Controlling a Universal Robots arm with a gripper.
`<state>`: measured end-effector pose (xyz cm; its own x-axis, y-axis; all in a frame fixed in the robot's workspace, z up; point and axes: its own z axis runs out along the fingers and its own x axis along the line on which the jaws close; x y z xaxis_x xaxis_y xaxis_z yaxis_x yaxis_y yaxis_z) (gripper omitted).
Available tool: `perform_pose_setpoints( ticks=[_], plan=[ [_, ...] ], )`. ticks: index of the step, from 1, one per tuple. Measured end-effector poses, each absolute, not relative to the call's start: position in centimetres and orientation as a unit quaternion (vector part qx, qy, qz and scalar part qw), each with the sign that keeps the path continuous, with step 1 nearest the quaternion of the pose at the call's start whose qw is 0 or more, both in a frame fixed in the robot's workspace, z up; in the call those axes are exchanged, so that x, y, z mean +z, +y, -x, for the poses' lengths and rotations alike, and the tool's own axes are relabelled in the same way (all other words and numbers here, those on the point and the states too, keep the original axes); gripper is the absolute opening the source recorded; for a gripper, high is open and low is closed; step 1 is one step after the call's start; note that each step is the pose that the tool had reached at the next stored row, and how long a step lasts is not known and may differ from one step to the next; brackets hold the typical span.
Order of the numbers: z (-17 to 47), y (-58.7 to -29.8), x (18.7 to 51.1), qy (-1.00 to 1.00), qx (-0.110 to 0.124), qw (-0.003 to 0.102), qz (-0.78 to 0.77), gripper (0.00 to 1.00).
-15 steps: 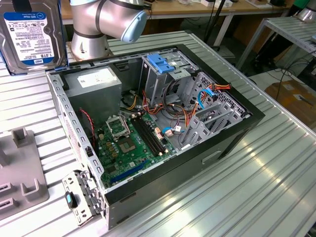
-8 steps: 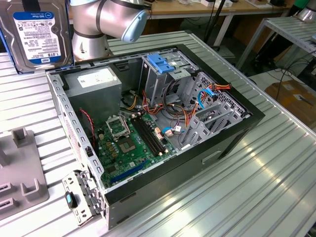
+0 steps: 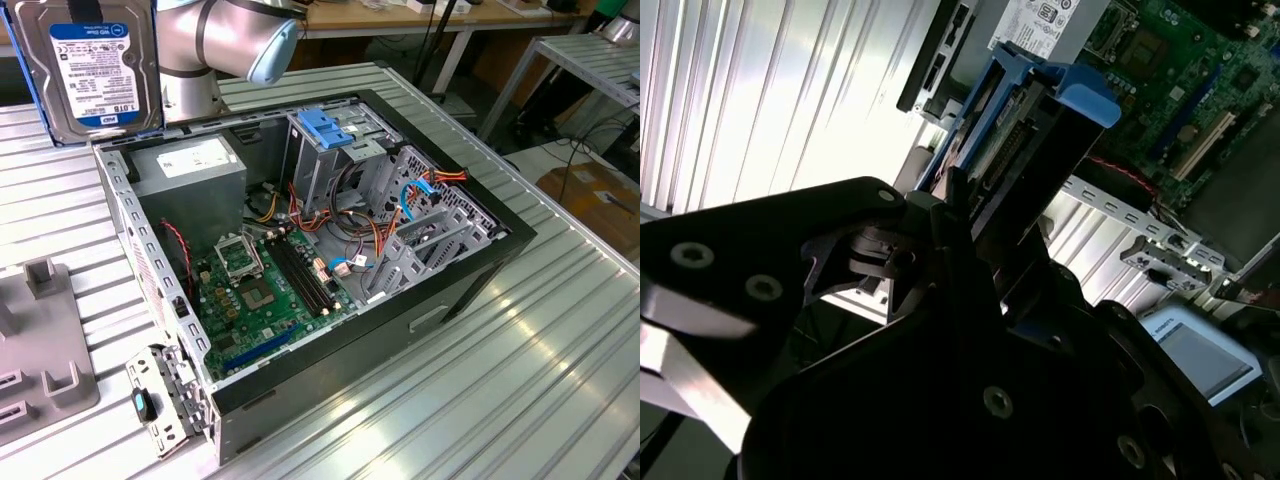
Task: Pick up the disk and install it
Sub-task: 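Pick up the disk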
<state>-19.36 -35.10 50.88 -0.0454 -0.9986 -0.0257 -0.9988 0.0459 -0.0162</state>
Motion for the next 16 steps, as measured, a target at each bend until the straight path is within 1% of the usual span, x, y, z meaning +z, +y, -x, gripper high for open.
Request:
perform_pose_setpoints(
  ticks=[16],
  plan=[
    [14.6,-35.1,50.9,0.723,0.003,0.015,0.691,0.35]
  ],
)
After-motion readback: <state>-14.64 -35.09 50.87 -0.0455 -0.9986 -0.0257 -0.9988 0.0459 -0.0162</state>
